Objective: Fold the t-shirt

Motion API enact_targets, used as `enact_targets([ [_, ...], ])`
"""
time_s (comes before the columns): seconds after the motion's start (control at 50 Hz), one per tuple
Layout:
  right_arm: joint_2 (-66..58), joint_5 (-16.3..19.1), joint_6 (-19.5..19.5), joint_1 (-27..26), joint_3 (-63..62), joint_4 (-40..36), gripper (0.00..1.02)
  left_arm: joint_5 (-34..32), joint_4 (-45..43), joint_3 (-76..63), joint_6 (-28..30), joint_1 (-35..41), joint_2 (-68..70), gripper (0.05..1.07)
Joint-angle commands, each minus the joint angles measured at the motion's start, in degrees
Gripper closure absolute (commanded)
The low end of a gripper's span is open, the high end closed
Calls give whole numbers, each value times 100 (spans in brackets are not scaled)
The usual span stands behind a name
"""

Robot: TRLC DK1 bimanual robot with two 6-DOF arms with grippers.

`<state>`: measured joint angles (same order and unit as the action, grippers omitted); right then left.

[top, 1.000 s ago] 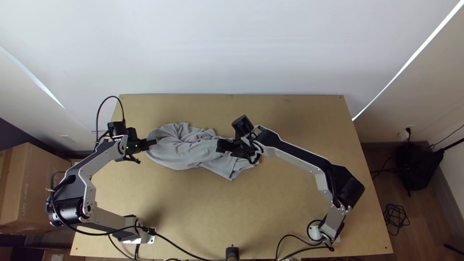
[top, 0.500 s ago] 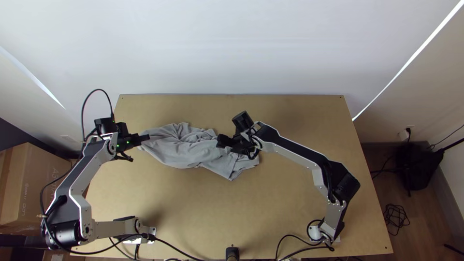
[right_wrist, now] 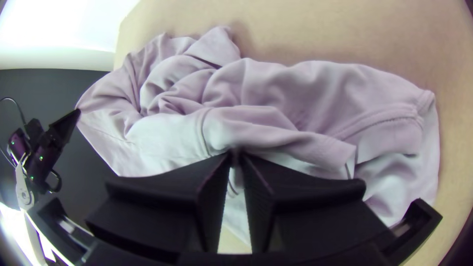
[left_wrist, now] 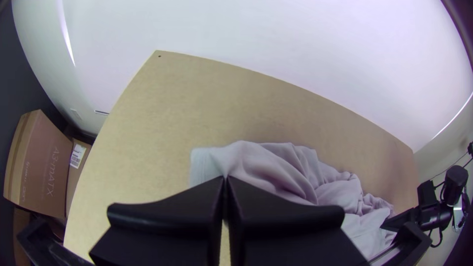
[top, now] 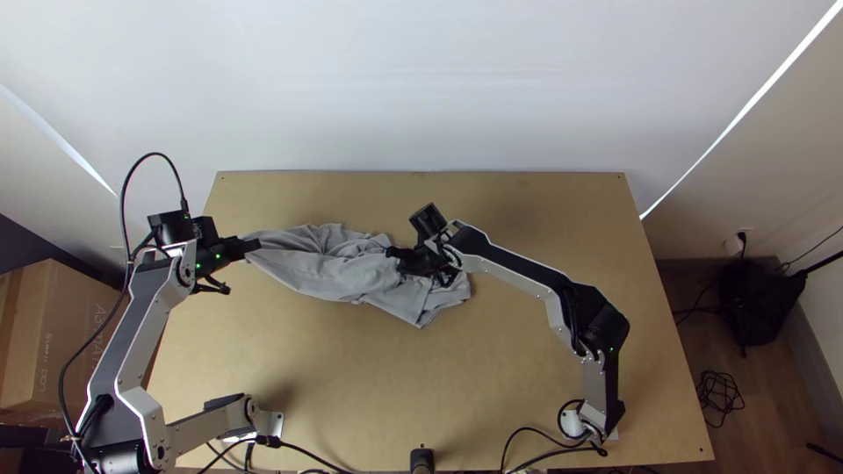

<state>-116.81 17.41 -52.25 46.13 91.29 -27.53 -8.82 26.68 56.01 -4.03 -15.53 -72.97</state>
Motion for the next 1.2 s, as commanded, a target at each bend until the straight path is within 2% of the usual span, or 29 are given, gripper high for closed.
enact_targets([
  [0.0, -96, -18, 22, 116, 337, 11, 100, -32, 101, 33, 8, -99, 178, 105],
  [0.24, 54, -62, 83, 573, 944, -16, 100, -59, 145, 51, 60, -407, 318, 105],
  [0.52, -333, -229, 391, 1135, 1691, -165, 100, -173, 154, -29, 96, -715, 433, 105],
  [0.68, -474, -229, 778, 1698, 1849, -218, 100, -173, 66, -178, 131, -855, 415, 105],
  [0.74, -474, -229, 1041, 1900, 1840, -244, 100, -173, 22, -213, 131, -917, 354, 105],
  [0.84, -509, -229, 1287, 2076, 1849, -262, 100, -173, -75, -283, 131, -978, 301, 105],
  [0.86, -527, -229, 1296, 2102, 1858, -271, 96, -173, -92, -283, 131, -987, 283, 105],
  [0.9, -553, -229, 1331, 2155, 1849, -271, 82, -173, -110, -283, 140, -996, 231, 105],
  [0.92, -553, -229, 1437, 2190, 1849, -288, 74, -173, -128, -275, 131, -1013, 213, 105],
  [0.96, -544, -229, 1700, 2269, 1849, -315, 64, -173, -189, -275, 131, -1022, 187, 105],
  [1.0, -474, -229, 1964, 2348, 1823, -350, 58, -173, -215, -275, 131, -1031, 151, 105],
  [1.06, -280, -247, 2096, 2410, 1726, -350, 55, -173, -259, -275, 122, -1049, 90, 105],
  [1.18, 256, -247, 1999, 2374, 1497, -350, 54, -173, -321, -275, 104, -1075, 11, 105],
])
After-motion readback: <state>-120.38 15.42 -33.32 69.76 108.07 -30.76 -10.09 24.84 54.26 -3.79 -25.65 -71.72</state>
